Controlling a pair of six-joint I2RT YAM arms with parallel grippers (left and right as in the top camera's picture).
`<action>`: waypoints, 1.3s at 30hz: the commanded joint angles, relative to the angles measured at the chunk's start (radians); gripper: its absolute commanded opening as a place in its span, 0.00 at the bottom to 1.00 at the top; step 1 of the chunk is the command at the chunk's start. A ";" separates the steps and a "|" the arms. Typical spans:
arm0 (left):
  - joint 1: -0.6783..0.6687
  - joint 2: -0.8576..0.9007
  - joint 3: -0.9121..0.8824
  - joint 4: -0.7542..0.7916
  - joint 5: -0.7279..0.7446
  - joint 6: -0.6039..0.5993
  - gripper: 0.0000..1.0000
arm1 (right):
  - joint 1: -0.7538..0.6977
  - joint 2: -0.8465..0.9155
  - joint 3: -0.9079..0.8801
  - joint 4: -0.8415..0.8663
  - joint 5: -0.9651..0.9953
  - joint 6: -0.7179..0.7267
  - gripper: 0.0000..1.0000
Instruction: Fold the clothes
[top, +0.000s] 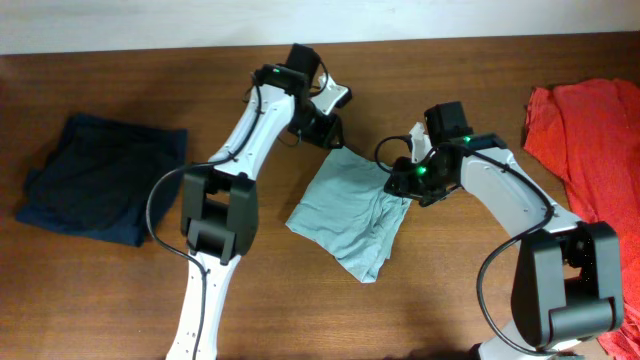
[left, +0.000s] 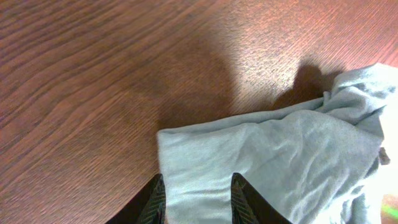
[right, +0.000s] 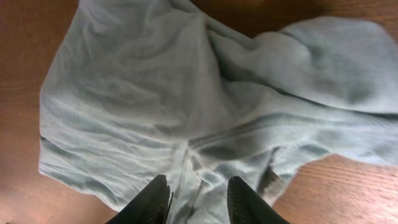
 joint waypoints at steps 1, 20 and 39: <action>-0.019 0.039 0.002 0.001 -0.045 0.031 0.34 | 0.027 0.037 0.000 0.010 -0.007 0.027 0.33; 0.008 0.077 0.034 -0.032 -0.130 0.024 0.00 | 0.039 0.084 -0.001 -0.055 0.191 0.043 0.04; 0.101 0.076 0.276 -0.341 -0.009 -0.014 0.26 | 0.039 0.021 0.113 -0.254 0.163 -0.146 0.52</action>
